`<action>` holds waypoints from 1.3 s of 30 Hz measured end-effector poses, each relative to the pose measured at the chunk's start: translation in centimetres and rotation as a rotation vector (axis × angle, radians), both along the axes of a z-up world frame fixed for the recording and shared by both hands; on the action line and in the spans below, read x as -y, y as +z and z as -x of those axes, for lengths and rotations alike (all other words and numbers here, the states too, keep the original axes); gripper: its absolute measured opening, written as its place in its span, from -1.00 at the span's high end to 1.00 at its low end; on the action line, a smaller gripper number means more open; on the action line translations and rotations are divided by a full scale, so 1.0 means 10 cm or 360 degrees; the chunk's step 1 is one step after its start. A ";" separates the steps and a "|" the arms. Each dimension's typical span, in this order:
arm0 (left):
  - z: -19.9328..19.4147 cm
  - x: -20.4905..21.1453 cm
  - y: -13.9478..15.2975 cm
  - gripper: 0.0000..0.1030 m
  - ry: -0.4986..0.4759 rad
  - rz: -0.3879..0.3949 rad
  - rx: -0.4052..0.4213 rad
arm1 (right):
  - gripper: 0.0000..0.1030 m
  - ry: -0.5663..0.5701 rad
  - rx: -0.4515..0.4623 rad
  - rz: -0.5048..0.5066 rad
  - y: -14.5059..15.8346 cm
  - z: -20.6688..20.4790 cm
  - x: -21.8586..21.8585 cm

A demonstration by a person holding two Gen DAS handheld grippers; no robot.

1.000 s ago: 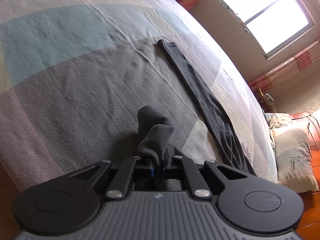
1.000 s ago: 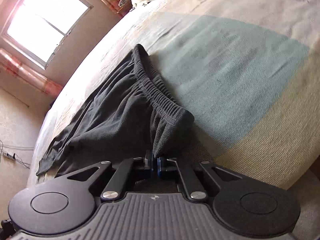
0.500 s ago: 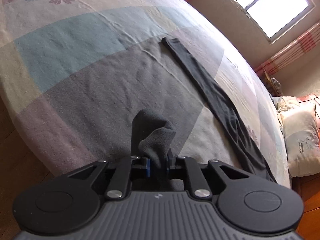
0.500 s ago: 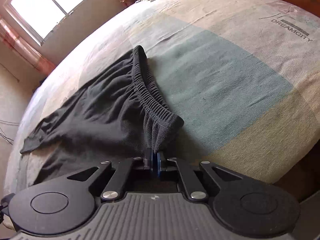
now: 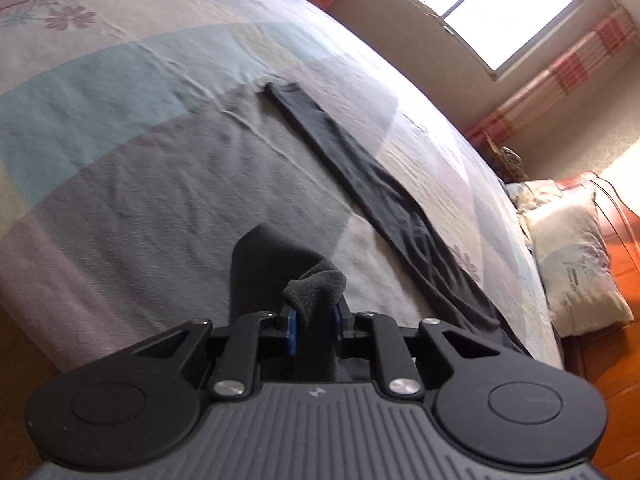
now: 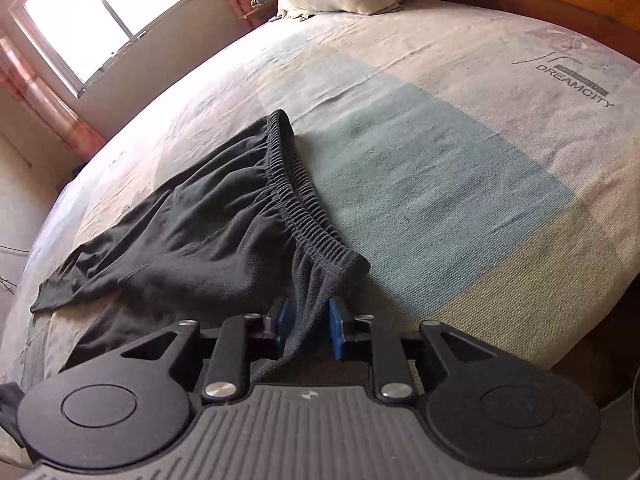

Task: Fold clothes
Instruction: 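Open both tools, releasing the folded sweatpants onto the bed, then grasp the folded cuff edge with the left tool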

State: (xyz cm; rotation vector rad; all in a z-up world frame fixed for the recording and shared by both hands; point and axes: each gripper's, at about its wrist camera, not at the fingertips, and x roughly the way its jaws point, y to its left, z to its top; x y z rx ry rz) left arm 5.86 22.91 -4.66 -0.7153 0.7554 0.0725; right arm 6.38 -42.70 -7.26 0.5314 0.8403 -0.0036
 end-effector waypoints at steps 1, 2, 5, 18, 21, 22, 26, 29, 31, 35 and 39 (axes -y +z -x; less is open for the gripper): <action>-0.07 0.15 0.00 0.72 -0.0086 0.0000 0.0005 | 0.50 0.0003 0.0002 0.0002 0.01 0.00 -0.01; -0.14 0.30 0.00 0.72 -0.0173 0.0001 0.0010 | 0.49 0.0007 0.0007 0.0002 0.02 0.00 -0.02; -0.30 0.83 -0.12 0.71 -0.0451 -0.0019 -0.0015 | 0.43 0.0016 0.0023 0.0013 0.06 0.01 -0.05; -0.25 1.51 -0.36 0.47 -0.0832 -0.0016 -0.0212 | 0.07 0.0108 0.0074 0.0012 0.16 0.03 -0.16; -0.20 1.51 -0.31 0.22 -0.0839 -0.0026 -0.0220 | -0.24 0.0186 0.0125 -0.0010 0.22 0.02 -0.27; -0.17 1.45 -0.26 0.11 -0.0812 -0.0038 -0.0210 | -0.39 0.0219 0.0144 -0.0017 0.25 0.01 -0.33; -0.04 1.21 -0.09 -0.07 -0.0696 -0.0094 -0.0185 | -0.65 0.0385 0.0194 -0.0030 0.34 -0.04 -0.60; 0.00 0.97 -0.06 -0.13 -0.0538 -0.0104 -0.0170 | -0.68 0.0510 0.0207 -0.0026 0.36 -0.09 -0.85; -0.01 0.77 -0.11 -0.17 -0.0428 -0.0027 -0.0186 | -0.68 0.0584 0.0199 -0.0022 0.35 -0.12 -1.01; -0.03 0.51 -0.31 -0.18 -0.0282 0.0152 -0.0273 | -0.68 0.0675 0.0189 0.0007 0.36 -0.11 -1.25; 0.03 0.43 -0.48 -0.18 -0.0282 0.0368 -0.0302 | -0.69 0.0693 0.0182 0.0046 0.37 -0.07 -1.30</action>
